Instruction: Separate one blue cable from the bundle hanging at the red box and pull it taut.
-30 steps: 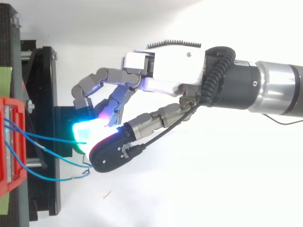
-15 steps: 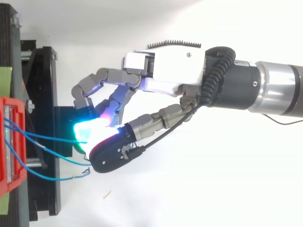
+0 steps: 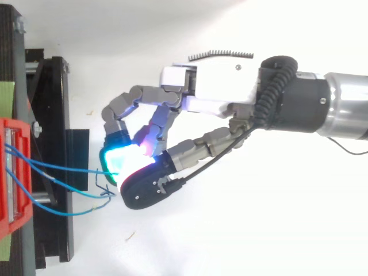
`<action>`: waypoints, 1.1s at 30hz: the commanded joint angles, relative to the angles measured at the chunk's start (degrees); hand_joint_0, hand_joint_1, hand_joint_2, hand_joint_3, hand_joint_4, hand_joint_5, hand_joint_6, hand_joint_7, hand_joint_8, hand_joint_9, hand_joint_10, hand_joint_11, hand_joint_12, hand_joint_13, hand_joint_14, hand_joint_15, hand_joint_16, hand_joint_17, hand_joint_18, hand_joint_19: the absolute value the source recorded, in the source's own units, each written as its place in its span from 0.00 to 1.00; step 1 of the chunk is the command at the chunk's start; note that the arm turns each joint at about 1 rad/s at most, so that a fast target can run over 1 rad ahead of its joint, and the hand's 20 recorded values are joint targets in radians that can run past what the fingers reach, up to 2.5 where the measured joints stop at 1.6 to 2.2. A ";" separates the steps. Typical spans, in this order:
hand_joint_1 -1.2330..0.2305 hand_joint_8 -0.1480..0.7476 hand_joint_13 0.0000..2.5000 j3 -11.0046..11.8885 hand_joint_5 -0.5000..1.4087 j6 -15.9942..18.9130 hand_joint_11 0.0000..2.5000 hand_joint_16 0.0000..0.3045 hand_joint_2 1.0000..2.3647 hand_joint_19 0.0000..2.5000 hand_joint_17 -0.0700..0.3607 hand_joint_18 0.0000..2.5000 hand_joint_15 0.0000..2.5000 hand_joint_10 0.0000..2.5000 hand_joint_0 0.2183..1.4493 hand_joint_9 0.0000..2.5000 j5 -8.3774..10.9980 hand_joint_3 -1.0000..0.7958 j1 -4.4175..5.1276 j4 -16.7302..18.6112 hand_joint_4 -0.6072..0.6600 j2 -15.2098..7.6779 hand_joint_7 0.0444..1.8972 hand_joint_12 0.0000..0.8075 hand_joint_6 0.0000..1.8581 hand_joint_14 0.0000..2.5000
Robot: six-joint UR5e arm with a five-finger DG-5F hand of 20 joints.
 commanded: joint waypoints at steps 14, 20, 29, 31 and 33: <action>0.30 0.56 0.47 -0.09 0.19 -0.22 0.70 0.15 0.02 0.46 0.41 0.45 0.66 0.00 0.34 0.51 0.24 0.55 0.00 -10.81 0.48 4.38 0.70 0.48 0.47 0.06; 0.30 0.55 0.41 -3.96 0.19 0.04 0.75 0.15 0.02 0.55 0.40 0.49 0.60 0.09 0.34 0.51 0.50 0.55 0.09 -12.13 0.49 7.19 0.70 0.50 0.47 0.48; 0.29 0.55 0.34 -9.06 0.19 4.52 0.72 0.14 0.02 0.65 0.38 0.52 0.60 0.39 0.35 0.49 4.55 0.53 0.70 -7.56 0.53 8.77 0.71 0.52 0.46 0.83; 0.29 0.55 0.33 -9.06 0.19 5.84 0.72 0.14 0.02 0.65 0.38 0.53 0.60 0.40 0.35 0.48 4.55 0.52 0.88 -7.65 0.53 8.77 0.71 0.52 0.46 0.84; 0.30 0.55 0.33 -9.06 0.19 6.37 0.72 0.14 0.02 0.65 0.38 0.53 0.60 0.41 0.35 0.48 4.55 0.52 0.88 -7.65 0.53 8.77 0.71 0.52 0.46 0.85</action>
